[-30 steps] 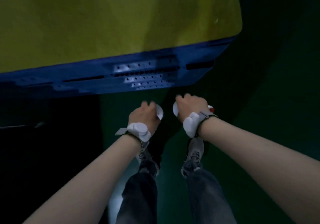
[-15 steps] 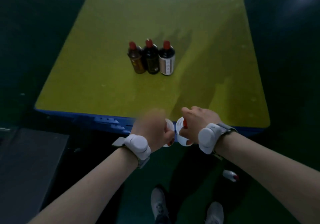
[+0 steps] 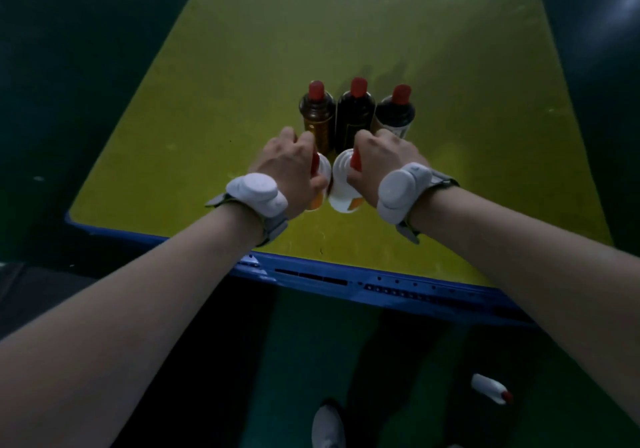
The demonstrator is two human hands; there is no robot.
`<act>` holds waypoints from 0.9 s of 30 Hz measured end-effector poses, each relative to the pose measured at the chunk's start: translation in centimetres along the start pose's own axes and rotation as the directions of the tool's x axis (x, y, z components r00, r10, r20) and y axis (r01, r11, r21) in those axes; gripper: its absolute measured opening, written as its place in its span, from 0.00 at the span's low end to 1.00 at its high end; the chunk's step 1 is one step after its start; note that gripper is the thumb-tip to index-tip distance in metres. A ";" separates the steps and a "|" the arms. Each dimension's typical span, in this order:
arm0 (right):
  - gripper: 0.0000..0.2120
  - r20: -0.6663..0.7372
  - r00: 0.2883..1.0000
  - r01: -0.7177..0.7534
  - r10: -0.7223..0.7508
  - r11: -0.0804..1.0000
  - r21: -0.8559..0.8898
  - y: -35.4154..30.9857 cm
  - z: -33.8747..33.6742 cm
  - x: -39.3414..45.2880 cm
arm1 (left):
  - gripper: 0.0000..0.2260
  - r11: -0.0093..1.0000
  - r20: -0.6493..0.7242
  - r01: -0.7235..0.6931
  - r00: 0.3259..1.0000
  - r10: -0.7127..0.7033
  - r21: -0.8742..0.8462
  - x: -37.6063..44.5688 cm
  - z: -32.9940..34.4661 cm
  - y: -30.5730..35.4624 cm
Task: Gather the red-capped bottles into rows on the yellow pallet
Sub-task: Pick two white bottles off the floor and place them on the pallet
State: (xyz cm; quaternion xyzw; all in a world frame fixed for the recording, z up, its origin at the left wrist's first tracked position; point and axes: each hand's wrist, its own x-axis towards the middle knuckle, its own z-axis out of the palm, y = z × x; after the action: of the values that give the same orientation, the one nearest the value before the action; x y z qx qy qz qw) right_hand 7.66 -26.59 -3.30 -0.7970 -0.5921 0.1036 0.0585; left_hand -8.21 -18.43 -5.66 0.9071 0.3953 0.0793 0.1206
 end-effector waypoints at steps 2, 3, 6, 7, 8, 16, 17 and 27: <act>0.06 0.016 1.000 -0.003 0.003 1.000 -0.019 -0.1 0.9 1.4 | 0.14 1.000 -0.027 0.005 1.000 -0.005 -0.011 1.2 1.0 -1.2; 0.06 0.019 1.000 -0.001 0.002 1.000 -0.029 -0.2 1.2 1.9 | 0.14 1.000 -0.035 0.008 0.999 -0.008 -0.011 1.8 1.5 -1.7; 0.06 0.014 1.000 -0.002 0.003 0.998 -0.059 -0.3 2.0 3.2 | 0.12 1.000 -0.050 0.010 0.999 -0.010 0.001 2.9 2.5 -2.8; 0.06 0.014 1.000 -0.005 0.005 0.998 -0.062 -0.3 2.1 3.5 | 0.12 1.000 -0.066 0.008 0.998 -0.008 -0.001 3.3 2.7 -3.0; 0.07 0.016 1.000 -0.008 0.009 0.998 -0.061 -0.3 2.3 3.8 | 0.13 1.000 -0.083 0.005 0.997 -0.006 -0.009 3.6 2.9 -3.2; 0.07 -0.007 0.999 -0.032 0.031 0.996 -0.080 0.5 3.1 5.2 | 0.12 0.998 -0.126 -0.023 0.992 0.015 -0.061 5.6 3.1 -2.9; 0.07 -0.009 0.999 -0.033 0.033 0.996 -0.082 0.6 3.1 5.5 | 0.12 0.998 -0.121 -0.023 0.993 0.016 -0.056 5.7 3.1 -2.9; 0.03 -0.110 0.990 -0.085 0.087 0.996 0.020 1.1 3.6 6.0 | 0.15 0.990 -0.141 0.050 0.988 -0.069 -0.133 6.5 3.7 -2.5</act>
State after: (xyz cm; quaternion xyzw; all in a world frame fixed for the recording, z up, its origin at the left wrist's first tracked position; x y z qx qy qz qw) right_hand 9.51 -21.25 -7.57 -0.8258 -0.5524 0.0661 0.0926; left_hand -4.72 -12.59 -9.59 0.8770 0.4241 0.1668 0.1522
